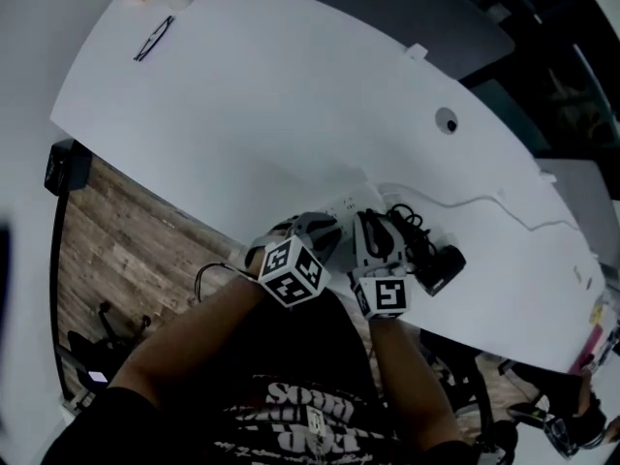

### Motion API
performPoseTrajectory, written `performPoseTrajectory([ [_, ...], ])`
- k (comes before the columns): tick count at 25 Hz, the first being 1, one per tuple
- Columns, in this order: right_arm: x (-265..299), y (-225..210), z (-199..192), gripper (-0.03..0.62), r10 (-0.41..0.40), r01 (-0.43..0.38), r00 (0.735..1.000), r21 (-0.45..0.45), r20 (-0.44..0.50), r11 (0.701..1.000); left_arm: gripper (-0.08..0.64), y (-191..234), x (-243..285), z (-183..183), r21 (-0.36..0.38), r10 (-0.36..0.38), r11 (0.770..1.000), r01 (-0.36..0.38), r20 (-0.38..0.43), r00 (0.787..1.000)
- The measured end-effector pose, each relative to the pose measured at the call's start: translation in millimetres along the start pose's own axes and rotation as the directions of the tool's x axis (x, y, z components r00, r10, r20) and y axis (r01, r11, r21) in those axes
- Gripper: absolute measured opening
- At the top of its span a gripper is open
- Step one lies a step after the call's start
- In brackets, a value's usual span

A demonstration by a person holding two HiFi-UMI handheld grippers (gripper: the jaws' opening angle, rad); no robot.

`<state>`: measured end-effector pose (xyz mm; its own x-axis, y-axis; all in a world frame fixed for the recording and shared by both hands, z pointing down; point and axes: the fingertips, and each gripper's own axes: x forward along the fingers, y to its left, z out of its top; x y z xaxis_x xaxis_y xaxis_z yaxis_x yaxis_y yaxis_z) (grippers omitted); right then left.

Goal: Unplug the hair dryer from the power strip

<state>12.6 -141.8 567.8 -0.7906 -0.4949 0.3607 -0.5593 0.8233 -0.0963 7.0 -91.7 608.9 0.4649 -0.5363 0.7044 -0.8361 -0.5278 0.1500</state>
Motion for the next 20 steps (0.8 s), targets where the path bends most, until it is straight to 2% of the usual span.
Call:
performPoseTrajectory([
  [3,1,-4,-4,0.091,-0.121,0.122,0.992,0.074,-0.016,0.990,0.091,0,0,0,-0.007,-0.001,1.000,0.001,-0.006,1.000],
  [5,1,-4,-9,0.091,-0.146,0.146,0.989,0.073,-0.007,0.987,0.091,0,0,0,-0.013,-0.005,1.000,0.005,-0.009,1.000],
  [6,0,-2,-10,0.092,-0.134,0.134,0.991,0.041,0.004,0.990,0.091,0,0,-1,-0.012,-0.007,1.000,0.007,-0.011,1.000],
  [8,-2,4,-10,0.098,-0.084,0.085,0.996,-0.089,0.011,0.992,0.091,-3,0,-2,-0.002,-0.012,1.000,0.012,-0.016,1.000],
  [10,-4,11,-11,0.103,-0.060,0.056,0.998,-0.200,-0.016,0.978,0.080,-6,0,-3,0.012,-0.015,1.000,0.016,-0.019,1.000],
  [11,-5,14,-14,0.104,-0.062,0.054,0.998,-0.220,-0.029,0.974,0.078,-7,-1,-4,0.015,-0.014,1.000,0.014,-0.020,1.000],
  [12,-5,15,-17,0.104,-0.064,0.056,0.997,-0.211,-0.035,0.976,0.078,-7,-1,-5,0.014,-0.011,1.000,0.011,-0.020,1.000],
  [15,-6,13,-33,0.138,-0.041,0.035,0.997,-0.098,-0.060,0.995,0.071,-7,-2,-6,0.005,-0.007,1.000,0.007,-0.022,1.000],
  [20,-9,13,-36,0.140,-0.001,-0.004,0.997,-0.069,-0.079,0.998,0.067,-9,0,-5,0.016,-0.015,1.000,0.016,-0.025,1.000],
])
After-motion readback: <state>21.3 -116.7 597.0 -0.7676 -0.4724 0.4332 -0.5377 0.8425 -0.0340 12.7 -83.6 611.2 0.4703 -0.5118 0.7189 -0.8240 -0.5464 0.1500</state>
